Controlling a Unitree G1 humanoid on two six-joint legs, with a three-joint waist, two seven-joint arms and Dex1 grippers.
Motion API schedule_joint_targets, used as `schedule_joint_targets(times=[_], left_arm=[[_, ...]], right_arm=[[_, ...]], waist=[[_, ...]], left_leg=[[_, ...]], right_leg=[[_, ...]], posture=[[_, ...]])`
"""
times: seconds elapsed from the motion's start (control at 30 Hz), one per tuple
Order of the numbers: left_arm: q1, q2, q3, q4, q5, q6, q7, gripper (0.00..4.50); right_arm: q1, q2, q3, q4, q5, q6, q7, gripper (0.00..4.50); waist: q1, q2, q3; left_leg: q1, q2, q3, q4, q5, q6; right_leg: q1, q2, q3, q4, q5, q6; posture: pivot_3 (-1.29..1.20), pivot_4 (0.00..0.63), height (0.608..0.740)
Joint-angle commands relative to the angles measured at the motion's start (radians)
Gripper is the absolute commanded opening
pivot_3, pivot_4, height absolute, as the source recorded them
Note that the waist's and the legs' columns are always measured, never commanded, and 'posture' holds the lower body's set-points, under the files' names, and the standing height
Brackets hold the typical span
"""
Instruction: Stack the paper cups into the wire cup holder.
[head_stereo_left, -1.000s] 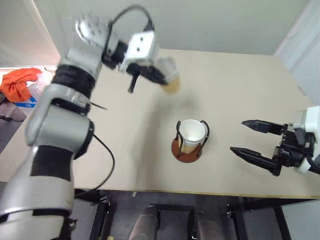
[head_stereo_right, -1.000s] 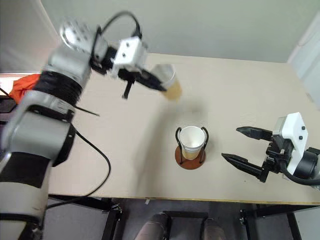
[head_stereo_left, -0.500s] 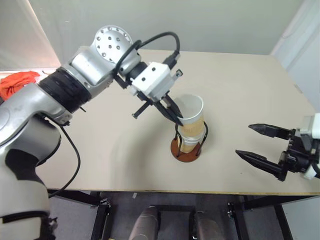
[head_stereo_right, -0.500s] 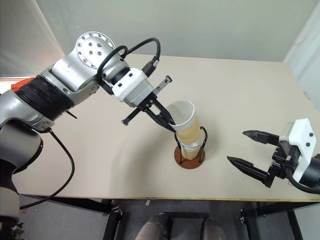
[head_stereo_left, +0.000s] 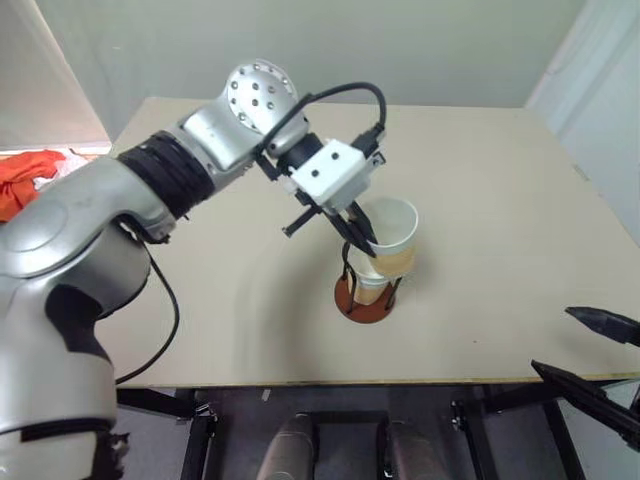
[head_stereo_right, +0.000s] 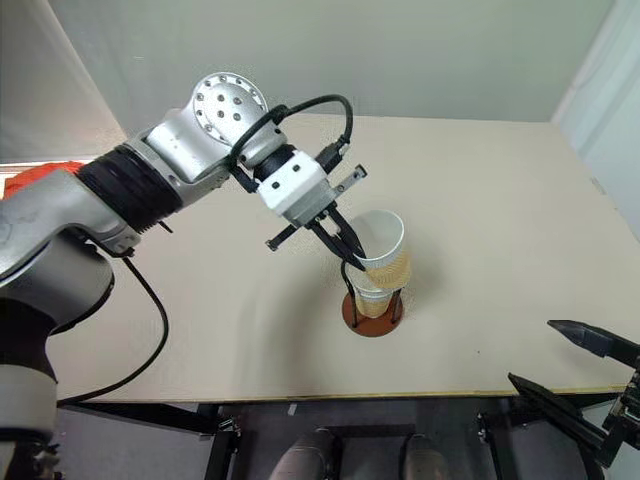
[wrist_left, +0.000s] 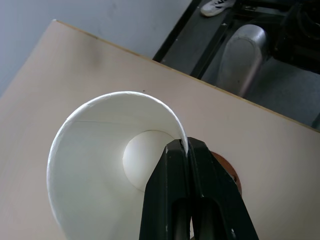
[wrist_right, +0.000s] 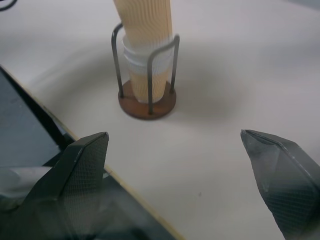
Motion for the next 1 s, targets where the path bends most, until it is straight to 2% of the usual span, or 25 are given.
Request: schedule_joint_targets(times=[0.03,0.37,0.5,0.73,0.83,1.0], left_arm=[[-0.031,-0.002,-0.005,0.024,0.019,-0.034,-0.036,0.02],[-0.033,0.01,-0.007,0.057,0.043,-0.037,-0.036,0.02],[-0.03,0.015,-0.006,0.057,0.045,-0.03,-0.036,0.02],[-0.016,0.007,-0.012,0.055,0.057,-0.013,-0.036,0.02],[-0.015,-0.01,0.004,0.078,0.073,-0.005,-0.036,0.62],[-0.01,-0.023,0.025,0.089,0.092,-0.004,-0.036,2.32]], right_arm=[[-0.01,-0.024,0.001,-0.023,0.035,-0.02,-0.043,4.5],[-0.032,-0.066,0.051,0.0,0.016,-0.026,-0.065,4.5],[-0.044,-0.086,0.06,0.02,0.004,-0.026,-0.051,4.5],[-0.064,-0.102,0.076,0.034,-0.001,-0.021,-0.051,4.5],[-0.067,-0.106,0.075,0.038,-0.002,-0.018,-0.049,4.5],[-0.083,-0.116,0.09,0.044,0.001,-0.016,-0.053,4.5]], waist=[[0.0,0.0,0.0],[0.001,0.0,0.0],[0.002,0.0,0.0],[0.005,0.0,0.0],[0.007,0.0,0.0],[0.007,0.0,0.0]], left_leg=[[0.001,0.0,0.0,0.0,0.0,0.0],[0.0,-0.001,0.0,0.0,-0.001,0.001],[0.0,-0.001,0.0,0.0,0.001,-0.006],[-0.001,-0.001,0.0,0.0,-0.003,-0.007],[-0.001,-0.001,0.0,0.0,-0.004,-0.008],[-0.001,-0.001,0.0,0.0,-0.006,-0.008]], right_leg=[[0.001,0.0,0.0,0.0,0.0,0.0],[0.002,0.0,0.0,0.0,-0.004,0.002],[0.002,0.0,0.0,0.0,-0.006,0.004],[0.002,0.0,0.0,0.0,-0.006,0.01],[0.002,0.0,0.0,0.0,-0.006,0.011],[0.002,0.0,0.0,0.0,-0.007,0.012]], posture=[[0.0,0.15,0.74],[0.0,0.15,0.74],[0.0,0.15,0.74],[0.0,0.15,0.74],[0.0,0.15,0.74],[0.0,0.15,0.74]])
